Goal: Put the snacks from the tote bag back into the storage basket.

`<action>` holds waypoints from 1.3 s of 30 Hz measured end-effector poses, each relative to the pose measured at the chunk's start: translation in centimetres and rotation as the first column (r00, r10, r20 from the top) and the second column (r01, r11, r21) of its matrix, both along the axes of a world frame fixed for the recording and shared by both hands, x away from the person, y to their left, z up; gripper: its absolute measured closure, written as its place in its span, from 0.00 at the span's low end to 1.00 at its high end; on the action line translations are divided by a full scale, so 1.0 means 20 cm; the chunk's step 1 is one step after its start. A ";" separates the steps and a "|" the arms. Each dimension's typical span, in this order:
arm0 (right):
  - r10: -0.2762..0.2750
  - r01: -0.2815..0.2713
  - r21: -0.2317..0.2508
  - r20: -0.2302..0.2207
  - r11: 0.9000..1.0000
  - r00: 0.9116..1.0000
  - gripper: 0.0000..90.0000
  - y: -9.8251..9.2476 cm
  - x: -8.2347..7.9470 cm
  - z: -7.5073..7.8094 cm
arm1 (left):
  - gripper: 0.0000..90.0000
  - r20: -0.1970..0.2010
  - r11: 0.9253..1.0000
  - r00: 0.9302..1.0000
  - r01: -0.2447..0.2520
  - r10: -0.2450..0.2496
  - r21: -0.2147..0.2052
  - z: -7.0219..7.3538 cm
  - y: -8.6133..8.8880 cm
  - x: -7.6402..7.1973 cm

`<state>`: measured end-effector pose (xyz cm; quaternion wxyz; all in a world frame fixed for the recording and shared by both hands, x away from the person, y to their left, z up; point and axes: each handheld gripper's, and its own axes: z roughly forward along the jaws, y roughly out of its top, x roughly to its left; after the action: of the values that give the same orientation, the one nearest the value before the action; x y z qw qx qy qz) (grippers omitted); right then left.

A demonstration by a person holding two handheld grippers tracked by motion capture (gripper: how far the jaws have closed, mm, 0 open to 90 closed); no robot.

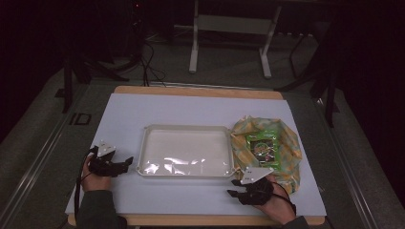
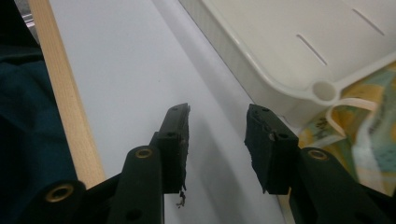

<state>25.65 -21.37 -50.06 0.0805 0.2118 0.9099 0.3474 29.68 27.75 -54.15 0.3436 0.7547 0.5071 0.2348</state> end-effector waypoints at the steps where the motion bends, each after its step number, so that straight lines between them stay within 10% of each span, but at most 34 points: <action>1: 0.000 0.000 0.000 0.000 1.000 1.000 0.66 0.00 0.00 0.00 | 0.23 0.000 1.000 1.000 0.000 0.000 -0.001 0.00 0.00 0.00; 39: -0.027 0.027 0.000 -0.008 1.000 1.000 0.76 -0.11 0.19 0.22 | 0.23 -0.001 1.000 1.000 -0.001 0.001 -0.003 0.00 0.00 0.00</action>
<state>29.36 -23.50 -45.73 0.0815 0.2253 0.9073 0.3455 29.69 27.75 -54.15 0.3447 0.7540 0.5080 0.2338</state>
